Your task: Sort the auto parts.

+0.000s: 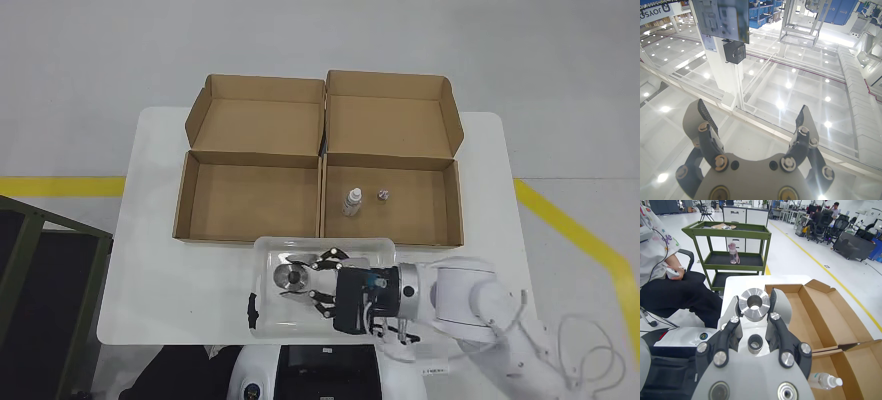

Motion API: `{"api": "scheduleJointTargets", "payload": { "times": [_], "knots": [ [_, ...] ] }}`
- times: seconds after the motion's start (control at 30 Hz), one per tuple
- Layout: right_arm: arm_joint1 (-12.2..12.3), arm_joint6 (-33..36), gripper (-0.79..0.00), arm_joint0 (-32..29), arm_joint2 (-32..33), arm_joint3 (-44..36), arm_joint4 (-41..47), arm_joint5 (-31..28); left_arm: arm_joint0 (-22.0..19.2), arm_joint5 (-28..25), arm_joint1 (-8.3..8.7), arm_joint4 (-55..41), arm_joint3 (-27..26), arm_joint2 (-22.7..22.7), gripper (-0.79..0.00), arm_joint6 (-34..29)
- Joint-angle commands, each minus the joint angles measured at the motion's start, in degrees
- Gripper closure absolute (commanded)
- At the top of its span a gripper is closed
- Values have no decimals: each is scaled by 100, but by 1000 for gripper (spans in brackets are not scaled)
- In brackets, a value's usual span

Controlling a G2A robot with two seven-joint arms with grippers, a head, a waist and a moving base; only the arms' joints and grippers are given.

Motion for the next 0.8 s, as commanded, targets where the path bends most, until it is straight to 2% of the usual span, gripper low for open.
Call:
{"api": "scheduleJointTargets", "payload": {
  "times": [0.0, 0.33, 0.53, 0.77],
  "knots": [
    [-8, -100, 0, 51, 38, -13, 58, 18, 0, 0, 0, 0, 0, 0, -785, 0],
    [-46, -615, 0, 196, 289, -236, 221, 204, 0, 0, 0, 0, 0, 0, -785, 0],
    [-63, -1255, 0, 32, 540, -426, 130, 489, 0, 0, 0, 0, 0, 0, -785, 0],
    [-66, -1567, 0, -92, 687, -407, 32, 421, 0, 0, 0, 0, 0, 0, -785, 0]
  ]
}}
